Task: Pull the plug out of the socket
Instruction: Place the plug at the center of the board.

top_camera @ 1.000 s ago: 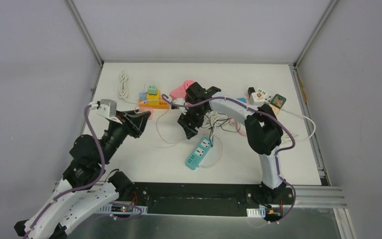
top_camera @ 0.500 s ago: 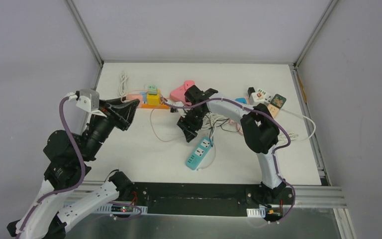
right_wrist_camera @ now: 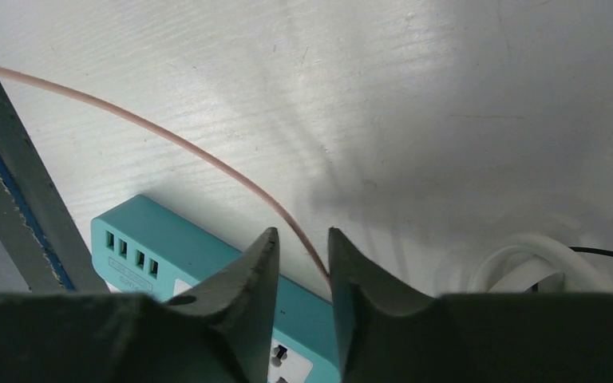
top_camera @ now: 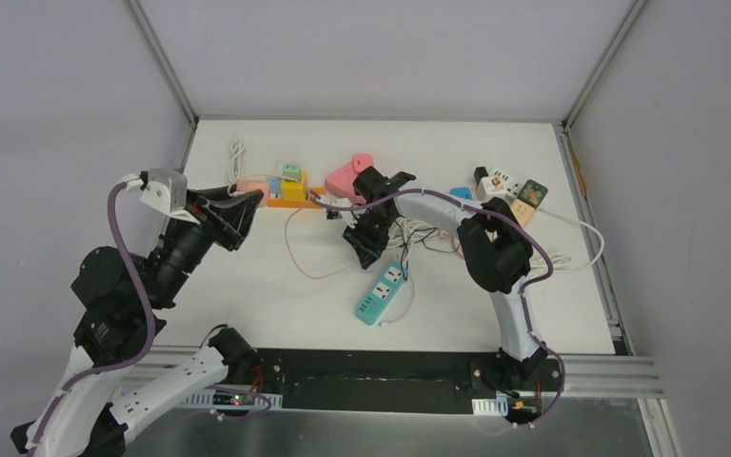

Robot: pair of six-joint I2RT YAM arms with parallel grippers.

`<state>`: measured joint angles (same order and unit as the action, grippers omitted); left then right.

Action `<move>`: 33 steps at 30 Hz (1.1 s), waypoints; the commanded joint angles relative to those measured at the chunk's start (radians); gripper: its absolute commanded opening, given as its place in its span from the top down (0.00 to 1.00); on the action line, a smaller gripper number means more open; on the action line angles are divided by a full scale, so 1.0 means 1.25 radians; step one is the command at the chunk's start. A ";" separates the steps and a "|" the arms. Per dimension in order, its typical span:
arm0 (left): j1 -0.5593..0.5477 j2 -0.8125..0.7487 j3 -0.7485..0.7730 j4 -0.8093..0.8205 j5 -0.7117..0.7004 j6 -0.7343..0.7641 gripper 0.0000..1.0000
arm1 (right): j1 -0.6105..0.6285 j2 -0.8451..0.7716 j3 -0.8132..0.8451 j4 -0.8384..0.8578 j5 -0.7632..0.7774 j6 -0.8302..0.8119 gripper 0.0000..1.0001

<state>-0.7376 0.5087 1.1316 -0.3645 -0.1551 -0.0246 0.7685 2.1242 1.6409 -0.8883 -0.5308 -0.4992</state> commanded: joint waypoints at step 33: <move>0.008 -0.181 -0.311 0.002 -0.020 -0.141 0.96 | 0.021 -0.004 0.631 0.103 -0.180 0.277 1.00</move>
<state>-0.7376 0.2832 0.7647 -0.3981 -0.1825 -0.1753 0.7704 2.0895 2.4084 -0.8799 -0.6598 -0.3191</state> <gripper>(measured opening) 0.323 0.014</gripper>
